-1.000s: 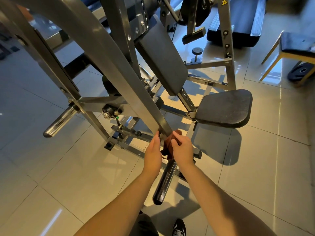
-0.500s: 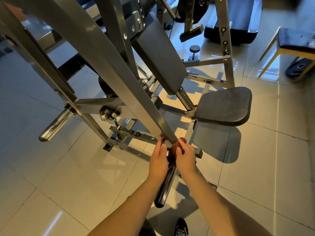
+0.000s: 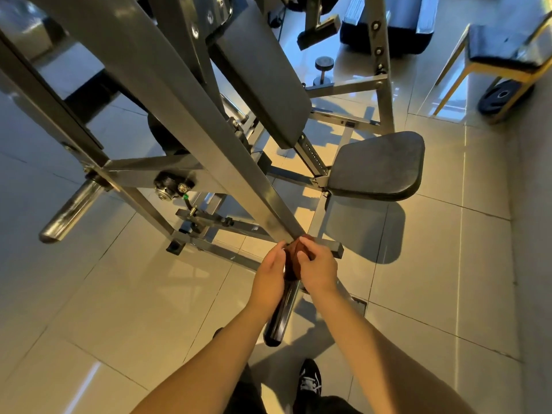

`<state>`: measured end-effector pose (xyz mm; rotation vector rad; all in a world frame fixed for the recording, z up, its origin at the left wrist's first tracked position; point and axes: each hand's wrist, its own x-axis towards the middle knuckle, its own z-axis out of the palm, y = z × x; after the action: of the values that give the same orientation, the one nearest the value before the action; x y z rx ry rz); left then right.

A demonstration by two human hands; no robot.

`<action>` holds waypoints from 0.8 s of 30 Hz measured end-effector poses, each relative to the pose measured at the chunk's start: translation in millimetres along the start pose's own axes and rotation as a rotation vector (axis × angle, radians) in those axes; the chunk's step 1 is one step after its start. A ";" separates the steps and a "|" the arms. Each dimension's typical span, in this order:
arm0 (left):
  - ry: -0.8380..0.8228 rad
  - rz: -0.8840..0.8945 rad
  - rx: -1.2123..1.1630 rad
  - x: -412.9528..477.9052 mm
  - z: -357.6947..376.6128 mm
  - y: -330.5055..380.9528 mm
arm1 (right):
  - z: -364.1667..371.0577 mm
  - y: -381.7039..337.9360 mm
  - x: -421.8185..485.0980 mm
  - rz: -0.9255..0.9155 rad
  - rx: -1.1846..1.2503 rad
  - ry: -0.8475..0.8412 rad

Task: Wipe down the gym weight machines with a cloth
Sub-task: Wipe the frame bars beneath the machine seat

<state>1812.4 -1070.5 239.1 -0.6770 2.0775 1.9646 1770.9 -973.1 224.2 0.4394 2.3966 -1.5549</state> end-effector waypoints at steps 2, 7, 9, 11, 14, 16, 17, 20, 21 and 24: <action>-0.002 -0.010 -0.018 -5.5 -9.3 -0.2 | 3.5 -7.5 -19.2 -0.031 0.069 -0.029; 0.141 -0.008 -0.021 -13.0 -45.9 8.8 | 34.1 -29.5 -48.8 0.000 0.243 -0.145; 0.170 -0.016 -0.015 -9.4 -64.0 9.2 | 50.9 -34.7 -49.3 -0.002 0.262 -0.116; 0.189 -0.027 0.001 -2.3 -86.4 3.8 | 74.6 -36.9 -51.0 0.000 0.250 -0.097; 0.210 -0.050 0.022 15.8 -127.6 -8.1 | 118.5 -40.2 -51.3 -0.033 0.170 -0.050; 0.197 -0.061 0.037 32.0 -159.3 -19.6 | 151.6 -43.6 -49.8 -0.015 0.162 -0.044; 0.186 -0.065 0.042 40.0 -175.9 -26.1 | 167.8 -47.2 -51.1 -0.002 0.209 -0.058; 0.185 -0.063 0.039 65.1 -223.1 -46.9 | 218.6 -55.6 -47.2 0.042 0.257 -0.076; 0.176 -0.074 0.033 72.4 -236.5 -52.9 | 234.4 -56.7 -45.5 0.045 0.245 -0.074; 0.121 -0.101 0.006 94.6 -268.8 -63.6 | 276.4 -53.7 -33.2 0.024 0.120 -0.064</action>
<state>1802.3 -1352.9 165.6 -0.9024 2.0713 1.9049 1793.5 -1250.6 171.2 0.4329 2.2506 -1.6826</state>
